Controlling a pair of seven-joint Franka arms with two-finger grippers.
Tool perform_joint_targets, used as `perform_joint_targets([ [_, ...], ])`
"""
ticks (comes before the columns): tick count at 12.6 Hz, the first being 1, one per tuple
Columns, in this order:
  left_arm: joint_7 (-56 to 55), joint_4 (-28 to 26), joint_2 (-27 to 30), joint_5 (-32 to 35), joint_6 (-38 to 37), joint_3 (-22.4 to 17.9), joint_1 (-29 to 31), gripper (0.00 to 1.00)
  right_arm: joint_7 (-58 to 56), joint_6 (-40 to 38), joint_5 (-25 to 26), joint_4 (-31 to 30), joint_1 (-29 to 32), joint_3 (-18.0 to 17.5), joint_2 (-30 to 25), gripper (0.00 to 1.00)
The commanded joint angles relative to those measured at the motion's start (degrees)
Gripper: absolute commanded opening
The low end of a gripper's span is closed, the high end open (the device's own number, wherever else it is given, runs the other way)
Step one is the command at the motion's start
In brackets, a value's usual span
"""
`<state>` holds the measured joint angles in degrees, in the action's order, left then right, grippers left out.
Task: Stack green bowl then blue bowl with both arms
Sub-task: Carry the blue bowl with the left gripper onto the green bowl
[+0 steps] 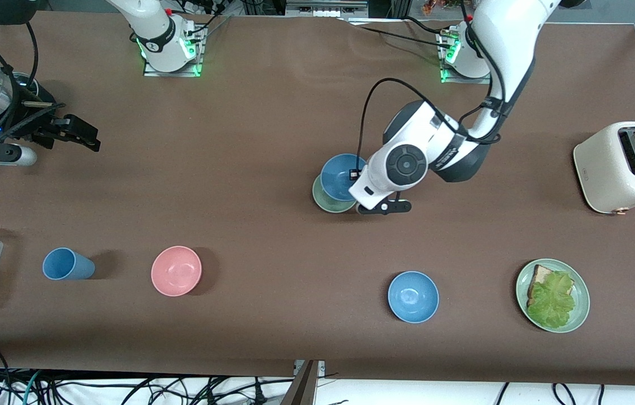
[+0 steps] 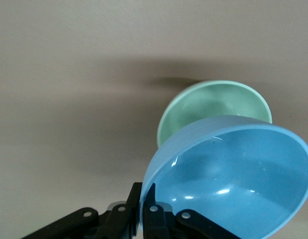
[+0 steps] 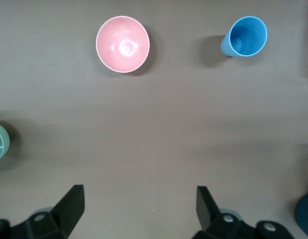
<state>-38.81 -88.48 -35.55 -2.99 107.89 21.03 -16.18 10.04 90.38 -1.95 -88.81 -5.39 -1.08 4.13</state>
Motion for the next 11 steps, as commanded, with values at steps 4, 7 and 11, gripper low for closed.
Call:
perform_joint_targets([
  [4,-1.1,2.2,-3.6,0.0,3.8,-0.9,-1.5,0.00,-0.6,-0.7,0.2,1.1,0.6,-0.8,0.2,0.99],
  [7,-0.6,2.2,-4.8,0.1,5.7,-0.9,-1.6,0.00,-0.7,-0.7,0.1,1.0,0.6,-0.8,0.3,0.99],
  [11,-0.4,2.2,-4.9,-0.1,5.4,-1.0,-1.0,1.00,-0.7,-0.6,0.1,1.0,0.6,-0.7,0.3,0.99],
])
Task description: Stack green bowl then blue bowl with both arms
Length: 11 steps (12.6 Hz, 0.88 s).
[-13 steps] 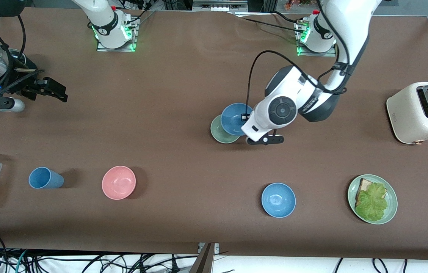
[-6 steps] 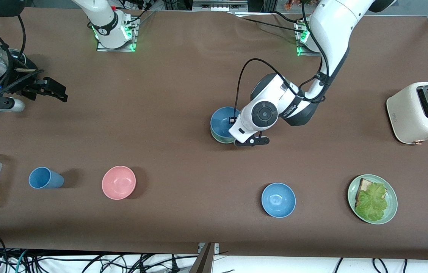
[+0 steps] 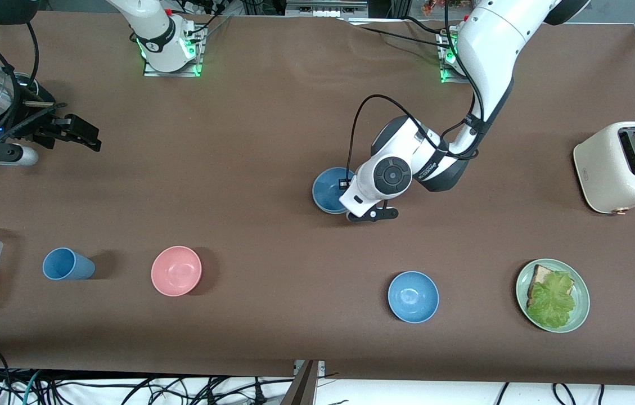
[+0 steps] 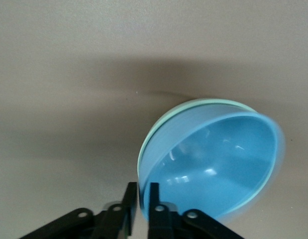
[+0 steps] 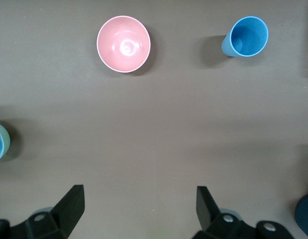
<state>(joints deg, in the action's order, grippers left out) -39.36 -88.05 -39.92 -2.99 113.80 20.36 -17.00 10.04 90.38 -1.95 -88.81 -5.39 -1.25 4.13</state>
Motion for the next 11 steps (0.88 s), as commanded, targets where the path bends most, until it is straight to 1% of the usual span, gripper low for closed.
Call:
perform_joint_targets([
  [1,0.1,1.8,-0.2,0.0,-0.8,-0.3,-0.1,1.00,-0.7,-0.6,0.1,1.1,0.6,-0.5,0.3,0.99],
  [2,0.1,1.9,0.4,0.0,-0.9,-0.3,0.3,1.00,-0.7,-0.6,0.1,1.0,0.6,-0.5,0.3,0.99],
  [3,0.1,1.9,2.0,0.1,-2.0,-0.3,1.1,1.00,-0.7,-0.7,0.1,1.0,0.6,-0.5,0.3,0.99],
  [7,0.9,2.1,11.0,0.3,-11.4,-0.3,6.0,1.00,-0.6,-0.6,0.1,1.0,0.6,-0.5,0.3,0.99],
  [9,7.2,2.6,15.9,0.3,-15.4,-0.5,9.7,1.00,-0.6,-0.6,0.0,1.0,0.6,-0.5,0.3,0.99],
  [10,11.3,4.5,17.2,0.3,-19.1,-0.4,12.4,1.00,-0.6,-0.6,0.1,1.1,0.5,-0.6,0.3,0.99],
  [11,15.4,7.7,17.8,0.3,-23.9,-0.4,15.1,1.00,-0.6,-0.6,0.1,1.1,0.5,-0.7,0.3,0.99],
])
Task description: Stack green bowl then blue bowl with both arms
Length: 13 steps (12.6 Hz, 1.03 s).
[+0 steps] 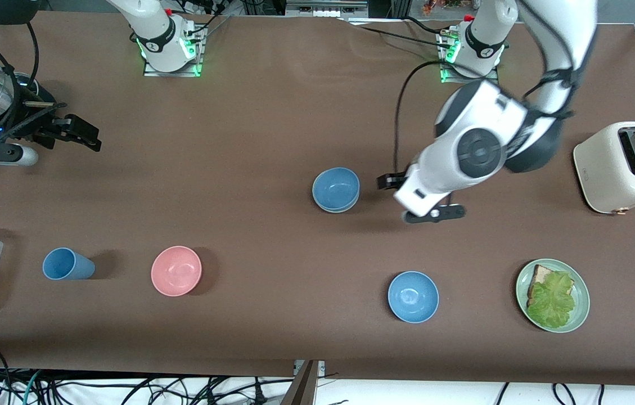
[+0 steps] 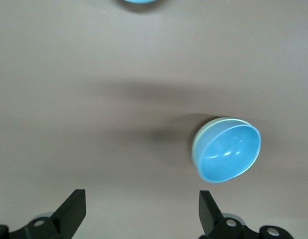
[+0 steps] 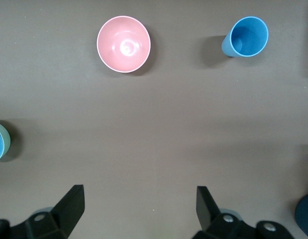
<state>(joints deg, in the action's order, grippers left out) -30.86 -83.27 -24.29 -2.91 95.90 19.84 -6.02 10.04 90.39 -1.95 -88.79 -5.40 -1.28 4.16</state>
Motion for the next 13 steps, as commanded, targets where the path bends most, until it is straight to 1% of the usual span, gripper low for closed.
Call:
perform_joint_targets([
  [1,11.0,6.7,2.3,0.2,-11.6,0.0,6.3,1.00,-0.6,-0.7,0.1,1.1,0.5,-0.7,0.1,0.99],
  [3,18.0,12.9,2.7,1.4,-19.2,-0.3,9.3,1.00,-0.6,-0.7,0.1,1.0,0.5,-0.7,0.2,0.99],
  [5,23.5,12.3,7.6,4.4,-19.5,-2.6,9.7,1.00,-0.7,-0.7,0.1,1.1,0.5,-0.7,0.2,0.99],
  [6,27.3,11.0,9.7,4.2,-19.5,-4.4,9.8,1.00,-0.7,-0.7,0.1,1.0,0.5,-0.7,0.2,0.99],
  [7,30.7,6.5,13.2,3.7,-18.0,-8.5,9.8,1.00,-0.6,-0.7,0.2,1.1,0.5,-0.7,0.2,0.99],
  [8,32.7,0.0,18.1,3.4,-12.8,-11.6,9.7,1.00,-0.6,-0.7,0.1,1.1,0.5,-0.7,0.2,0.99],
  [9,33.4,-8.0,24.1,3.4,-7.8,-13.6,9.9,1.00,-0.6,-0.9,0.1,1.0,0.5,-0.7,0.1,0.99],
  [10,33.3,-13.2,27.6,3.4,-5.1,-14.1,9.9,1.00,-0.6,-1.0,0.1,1.0,0.5,-0.7,0.1,0.99],
  [11,32.8,-15.1,28.0,3.5,-5.0,-14.2,9.9,1.00,-0.6,-0.8,0.1,1.0,0.5,-0.7,0.1,0.99],
  [13,32.8,-15.3,28.5,3.5,-4.8,-14.8,10.2,1.00,-0.7,-0.8,0.2,1.0,0.5,-0.7,0.1,0.99],
])
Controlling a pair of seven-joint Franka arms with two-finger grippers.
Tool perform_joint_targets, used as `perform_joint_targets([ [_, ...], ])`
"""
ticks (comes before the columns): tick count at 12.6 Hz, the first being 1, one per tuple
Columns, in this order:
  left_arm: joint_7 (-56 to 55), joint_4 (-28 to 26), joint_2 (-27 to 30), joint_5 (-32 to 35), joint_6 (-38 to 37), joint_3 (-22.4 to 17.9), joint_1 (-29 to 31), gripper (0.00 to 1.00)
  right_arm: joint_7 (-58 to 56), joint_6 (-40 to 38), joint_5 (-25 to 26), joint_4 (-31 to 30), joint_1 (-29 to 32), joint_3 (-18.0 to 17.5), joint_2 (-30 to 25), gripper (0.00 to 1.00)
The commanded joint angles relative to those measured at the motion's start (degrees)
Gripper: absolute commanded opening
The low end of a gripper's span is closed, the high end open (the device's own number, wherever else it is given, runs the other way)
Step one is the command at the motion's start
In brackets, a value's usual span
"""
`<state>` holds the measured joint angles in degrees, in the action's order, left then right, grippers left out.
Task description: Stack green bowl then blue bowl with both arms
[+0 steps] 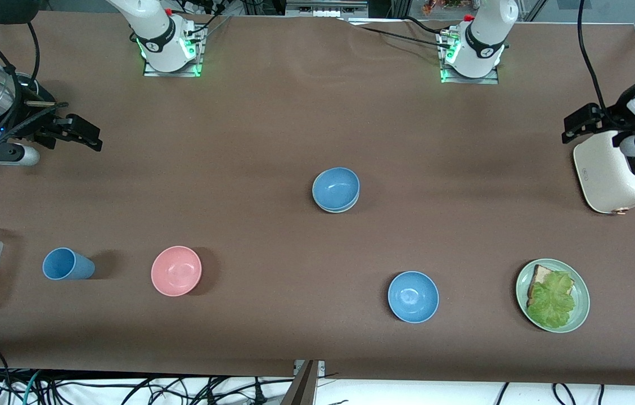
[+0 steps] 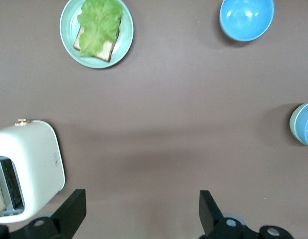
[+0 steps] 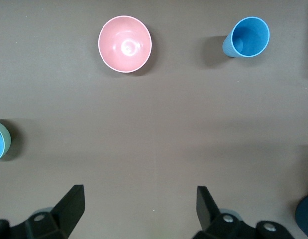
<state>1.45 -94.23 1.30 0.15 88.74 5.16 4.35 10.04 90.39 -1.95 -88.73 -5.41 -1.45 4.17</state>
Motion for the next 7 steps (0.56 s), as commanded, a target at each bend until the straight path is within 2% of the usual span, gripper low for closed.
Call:
perform_joint_targets([
  [1,0.5,-4.4,2.7,0.4,2.2,-0.2,0.0,1.00,-0.6,-0.7,0.3,0.9,0.5,-0.5,0.2,0.99],
  [7,0.7,-3.5,1.7,0.3,2.3,-0.2,0.0,1.00,-0.7,-0.7,0.4,1.0,0.5,-0.5,0.2,0.99],
])
